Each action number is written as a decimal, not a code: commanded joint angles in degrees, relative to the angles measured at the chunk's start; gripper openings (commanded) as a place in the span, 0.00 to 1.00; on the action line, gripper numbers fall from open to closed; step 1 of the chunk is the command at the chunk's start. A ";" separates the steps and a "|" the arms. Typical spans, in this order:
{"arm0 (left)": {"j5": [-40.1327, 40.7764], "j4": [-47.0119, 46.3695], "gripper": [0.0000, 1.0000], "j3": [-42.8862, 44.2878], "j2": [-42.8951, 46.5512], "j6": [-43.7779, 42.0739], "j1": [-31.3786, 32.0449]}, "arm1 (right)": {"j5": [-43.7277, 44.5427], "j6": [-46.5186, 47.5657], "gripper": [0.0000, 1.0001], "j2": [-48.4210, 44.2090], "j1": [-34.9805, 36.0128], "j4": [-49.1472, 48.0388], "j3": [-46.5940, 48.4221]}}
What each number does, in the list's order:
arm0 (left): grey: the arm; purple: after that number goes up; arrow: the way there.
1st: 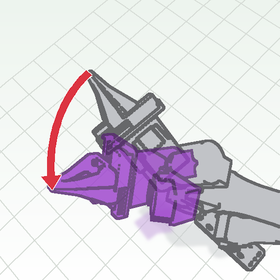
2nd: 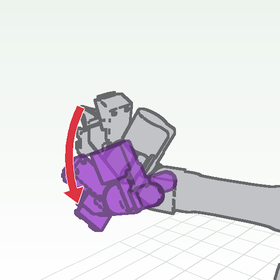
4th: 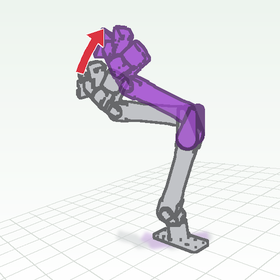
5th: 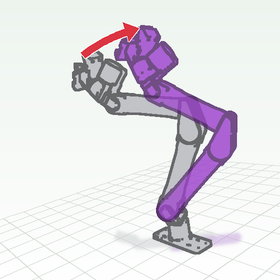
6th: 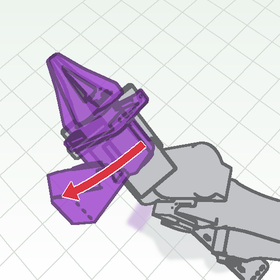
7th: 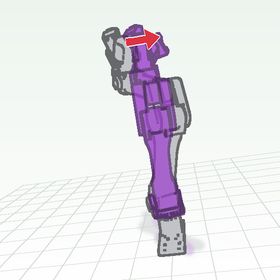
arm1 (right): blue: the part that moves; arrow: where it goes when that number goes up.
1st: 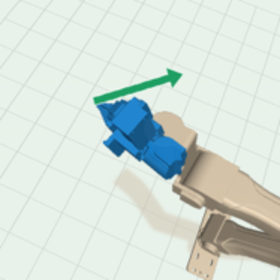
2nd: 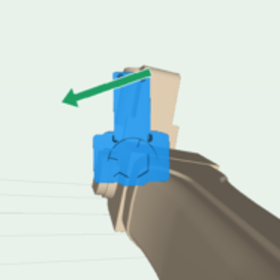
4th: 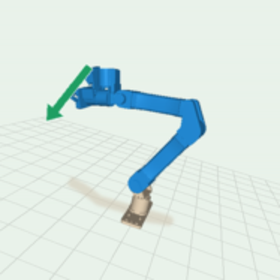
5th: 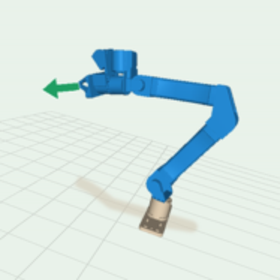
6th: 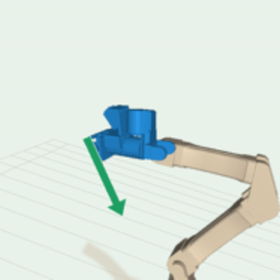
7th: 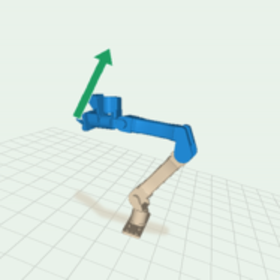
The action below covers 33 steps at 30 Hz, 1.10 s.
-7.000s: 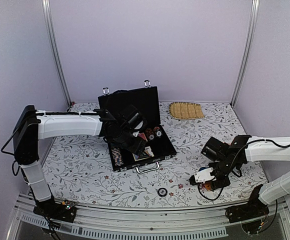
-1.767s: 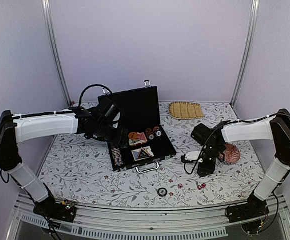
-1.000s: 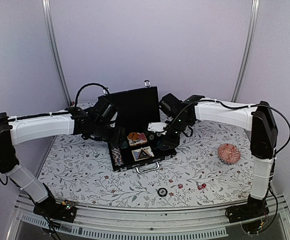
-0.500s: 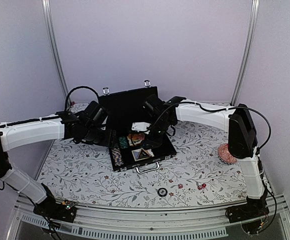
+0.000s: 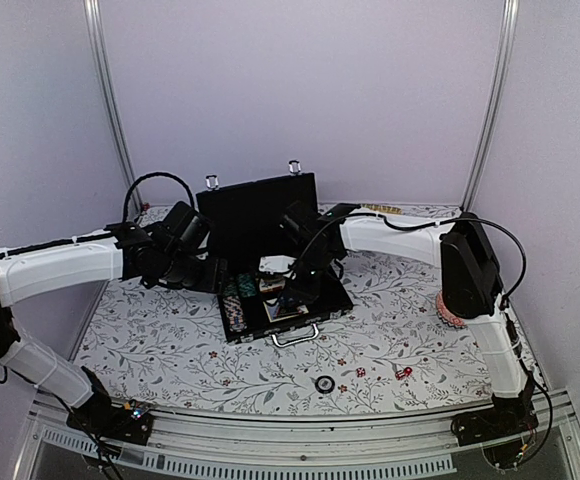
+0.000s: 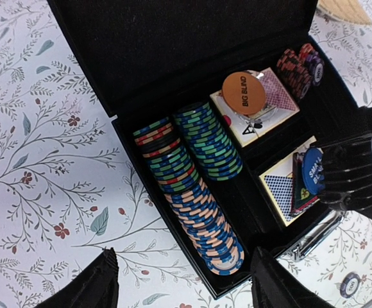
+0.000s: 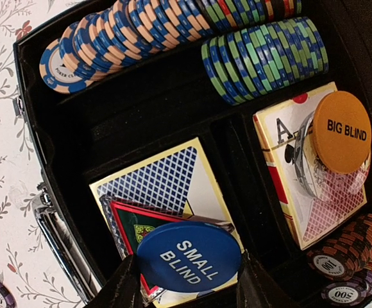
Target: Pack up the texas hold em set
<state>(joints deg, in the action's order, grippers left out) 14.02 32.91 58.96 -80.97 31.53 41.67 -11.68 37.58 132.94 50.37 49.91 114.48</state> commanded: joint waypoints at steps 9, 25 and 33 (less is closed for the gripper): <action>0.39 0.76 0.71 -0.86 1.44 0.07 -0.54 | -3.25 0.82 0.48 3.18 1.22 0.39 1.54; -0.16 0.23 0.71 -0.83 1.08 0.17 -0.60 | -1.99 0.11 0.62 -2.73 1.29 1.00 1.28; -2.11 -0.30 0.71 0.74 1.14 -0.84 -0.41 | -2.91 -0.06 0.63 -11.57 1.09 2.46 -3.97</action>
<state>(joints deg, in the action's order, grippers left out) 13.39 32.86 58.76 -80.97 31.55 41.58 -13.80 38.13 129.14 51.05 51.05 114.19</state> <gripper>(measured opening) 0.712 0.632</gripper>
